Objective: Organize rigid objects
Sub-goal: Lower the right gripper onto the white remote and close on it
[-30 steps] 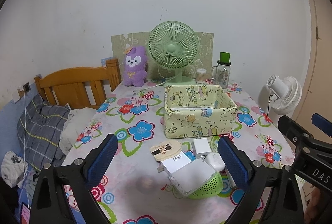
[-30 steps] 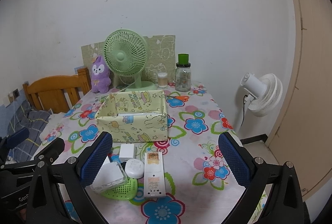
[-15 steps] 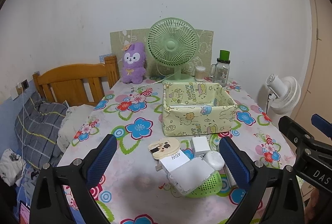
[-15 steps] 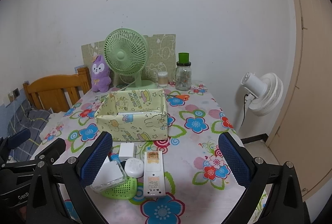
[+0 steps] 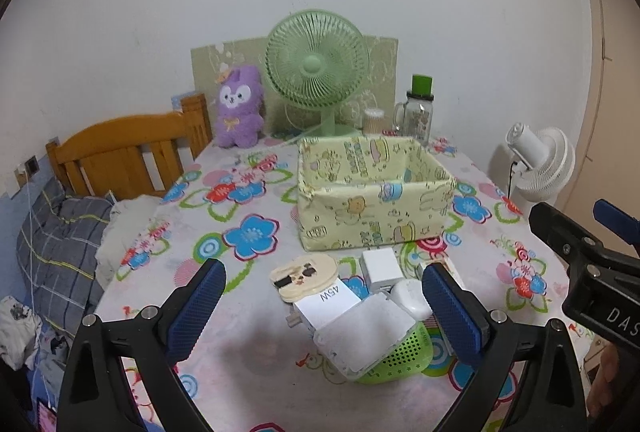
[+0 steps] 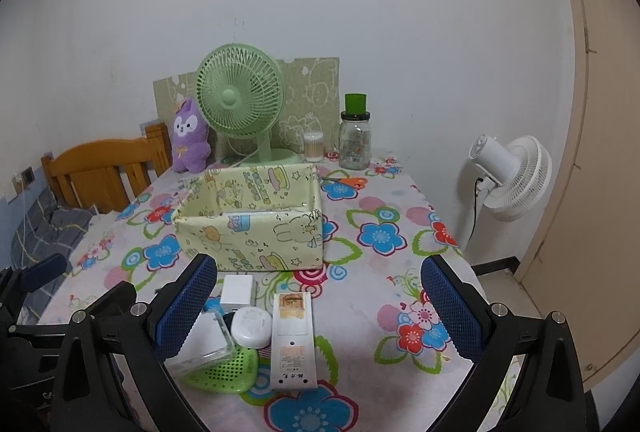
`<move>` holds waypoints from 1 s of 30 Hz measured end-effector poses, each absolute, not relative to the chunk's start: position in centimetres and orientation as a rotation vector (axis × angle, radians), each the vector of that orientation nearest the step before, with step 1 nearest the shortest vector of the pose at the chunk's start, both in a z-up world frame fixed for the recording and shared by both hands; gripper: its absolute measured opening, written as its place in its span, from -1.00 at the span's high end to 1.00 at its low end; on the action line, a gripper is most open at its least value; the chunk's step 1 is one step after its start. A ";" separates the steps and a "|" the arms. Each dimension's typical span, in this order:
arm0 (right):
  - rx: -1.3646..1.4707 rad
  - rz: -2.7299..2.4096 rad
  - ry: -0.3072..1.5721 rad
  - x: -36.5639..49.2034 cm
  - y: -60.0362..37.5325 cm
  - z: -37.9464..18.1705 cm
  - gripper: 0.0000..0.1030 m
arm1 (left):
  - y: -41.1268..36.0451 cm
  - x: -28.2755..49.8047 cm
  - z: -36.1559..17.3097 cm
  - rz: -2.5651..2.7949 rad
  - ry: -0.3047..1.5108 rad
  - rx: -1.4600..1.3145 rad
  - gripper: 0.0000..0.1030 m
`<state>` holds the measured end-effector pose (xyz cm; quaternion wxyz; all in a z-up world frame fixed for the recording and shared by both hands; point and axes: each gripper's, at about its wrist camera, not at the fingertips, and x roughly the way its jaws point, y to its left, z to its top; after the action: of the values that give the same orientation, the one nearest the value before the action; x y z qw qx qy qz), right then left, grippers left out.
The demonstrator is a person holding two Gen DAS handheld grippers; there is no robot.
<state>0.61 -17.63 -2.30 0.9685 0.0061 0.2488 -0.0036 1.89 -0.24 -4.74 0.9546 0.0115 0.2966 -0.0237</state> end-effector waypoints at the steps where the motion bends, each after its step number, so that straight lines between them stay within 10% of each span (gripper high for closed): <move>1: 0.007 -0.007 0.508 0.9 -17.6 -2.6 -1.00 | -0.2 2.1 -5.0 -0.050 0.610 0.023 -0.93; 30: -0.028 0.018 0.704 6.2 -17.1 -11.4 -0.98 | -2.6 6.5 -12.9 -0.108 0.810 0.074 -0.94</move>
<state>6.18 -17.09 -11.35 0.9386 -0.0135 0.3445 0.0090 6.48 -2.58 -12.93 0.9170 0.0361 0.3937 -0.0527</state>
